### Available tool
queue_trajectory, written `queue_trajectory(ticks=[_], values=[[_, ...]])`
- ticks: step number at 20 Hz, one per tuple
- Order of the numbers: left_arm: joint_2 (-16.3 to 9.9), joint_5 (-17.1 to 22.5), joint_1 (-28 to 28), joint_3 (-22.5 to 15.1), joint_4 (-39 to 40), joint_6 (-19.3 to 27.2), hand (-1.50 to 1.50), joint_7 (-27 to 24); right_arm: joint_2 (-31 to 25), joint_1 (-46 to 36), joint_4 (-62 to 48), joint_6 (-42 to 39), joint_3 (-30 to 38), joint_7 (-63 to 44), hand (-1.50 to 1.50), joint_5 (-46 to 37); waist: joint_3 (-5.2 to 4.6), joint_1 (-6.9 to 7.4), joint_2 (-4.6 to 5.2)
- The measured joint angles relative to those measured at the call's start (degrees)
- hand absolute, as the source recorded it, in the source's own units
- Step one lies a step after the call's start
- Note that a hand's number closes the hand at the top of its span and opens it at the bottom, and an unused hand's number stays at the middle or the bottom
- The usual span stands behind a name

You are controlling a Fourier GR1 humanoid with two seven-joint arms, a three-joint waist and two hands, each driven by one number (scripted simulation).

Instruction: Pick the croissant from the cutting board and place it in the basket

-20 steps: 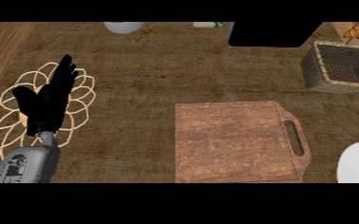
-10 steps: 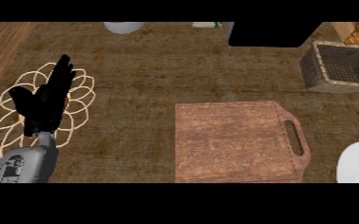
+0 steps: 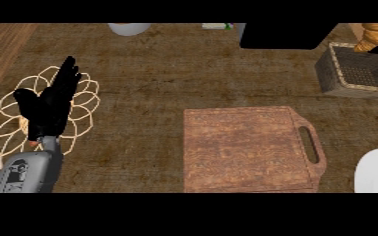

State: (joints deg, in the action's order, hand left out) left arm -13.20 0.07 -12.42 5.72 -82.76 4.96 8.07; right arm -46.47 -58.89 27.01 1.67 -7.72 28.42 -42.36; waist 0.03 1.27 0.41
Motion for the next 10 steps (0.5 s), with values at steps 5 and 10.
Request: queue_trajectory(ticks=[5,10], values=[[0.01,0.21,0.89,0.29,-0.99,-0.6,0.0,-0.2,0.23,-0.91,-5.09,2.94,0.66,2.51,1.5,-2.84,0.0,0.26,0.06],[0.05,-0.23,0.43,0.18,-2.18,-0.4,0.0,1.48,0.97,-2.14,-8.94,5.6,1.01,3.15,1.5,-5.41,0.03,0.37,0.11]])
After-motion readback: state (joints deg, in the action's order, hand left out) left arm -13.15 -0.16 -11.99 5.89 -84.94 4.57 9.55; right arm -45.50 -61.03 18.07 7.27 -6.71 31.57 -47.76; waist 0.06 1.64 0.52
